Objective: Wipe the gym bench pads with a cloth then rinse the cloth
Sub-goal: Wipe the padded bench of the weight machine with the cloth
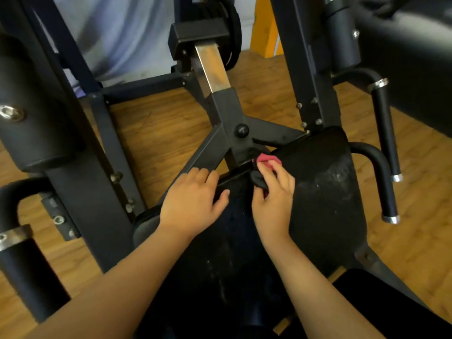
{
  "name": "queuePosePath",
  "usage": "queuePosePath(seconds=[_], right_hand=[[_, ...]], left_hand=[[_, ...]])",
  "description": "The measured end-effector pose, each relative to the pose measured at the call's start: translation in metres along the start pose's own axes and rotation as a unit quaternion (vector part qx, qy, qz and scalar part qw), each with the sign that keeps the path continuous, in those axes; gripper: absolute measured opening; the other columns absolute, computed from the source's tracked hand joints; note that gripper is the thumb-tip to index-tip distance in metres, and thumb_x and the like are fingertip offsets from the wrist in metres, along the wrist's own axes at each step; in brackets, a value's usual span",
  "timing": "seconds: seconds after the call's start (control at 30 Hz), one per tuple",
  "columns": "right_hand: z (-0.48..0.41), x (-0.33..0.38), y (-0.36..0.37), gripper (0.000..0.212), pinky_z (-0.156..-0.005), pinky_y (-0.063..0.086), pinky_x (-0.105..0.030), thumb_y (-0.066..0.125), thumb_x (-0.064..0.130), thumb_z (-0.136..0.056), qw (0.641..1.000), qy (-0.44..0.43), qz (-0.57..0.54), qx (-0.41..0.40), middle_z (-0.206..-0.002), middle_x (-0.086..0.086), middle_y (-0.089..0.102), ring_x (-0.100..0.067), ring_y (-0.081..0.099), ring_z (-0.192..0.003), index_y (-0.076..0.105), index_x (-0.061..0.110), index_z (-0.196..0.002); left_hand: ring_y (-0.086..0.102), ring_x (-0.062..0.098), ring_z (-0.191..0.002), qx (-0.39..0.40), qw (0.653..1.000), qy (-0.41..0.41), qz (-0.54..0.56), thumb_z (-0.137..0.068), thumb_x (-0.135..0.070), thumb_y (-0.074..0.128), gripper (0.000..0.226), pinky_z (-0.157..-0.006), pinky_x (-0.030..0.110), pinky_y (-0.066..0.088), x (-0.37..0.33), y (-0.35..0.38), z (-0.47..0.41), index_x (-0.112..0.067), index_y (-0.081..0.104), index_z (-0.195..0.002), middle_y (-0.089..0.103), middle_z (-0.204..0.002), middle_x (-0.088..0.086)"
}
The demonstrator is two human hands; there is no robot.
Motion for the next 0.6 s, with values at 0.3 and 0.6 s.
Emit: queuePosePath(seconds=[0.3, 0.6], right_hand=[[0.018, -0.006, -0.013, 0.06, -0.105, 0.032, -0.012, 0.052, -0.02, -0.077, 0.997, -0.044, -0.066, 0.019, -0.131, 0.003, 0.05, -0.014, 0.045, -0.126, 0.062, 0.013, -0.125], [0.04, -0.001, 0.004, 0.054, -0.106, 0.042, -0.032, 0.061, -0.015, -0.075, 0.992, -0.092, -0.016, 0.083, -0.133, -0.004, 0.055, -0.02, 0.046, -0.13, 0.066, 0.016, -0.119]], left_hand=[[0.057, 0.023, -0.081, 0.009, 1.0, -0.004, -0.026, -0.093, -0.045, 0.034, 0.04, -0.064, 0.035, 0.049, -0.004, 0.005, 0.0, -0.013, 0.059, -0.095, 0.058, -0.086, 0.004], [0.055, 0.024, -0.076, 0.017, 0.998, -0.007, -0.061, -0.091, -0.044, 0.035, 0.04, -0.06, 0.035, 0.047, -0.007, 0.005, -0.003, -0.012, 0.06, -0.093, 0.057, -0.083, 0.004]])
Point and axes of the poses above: each hand's wrist, its own z-axis away from the middle knuckle, its own y-axis out of the palm, x = y × z, the point moved 6 cm from there along -z, towards the middle knuckle
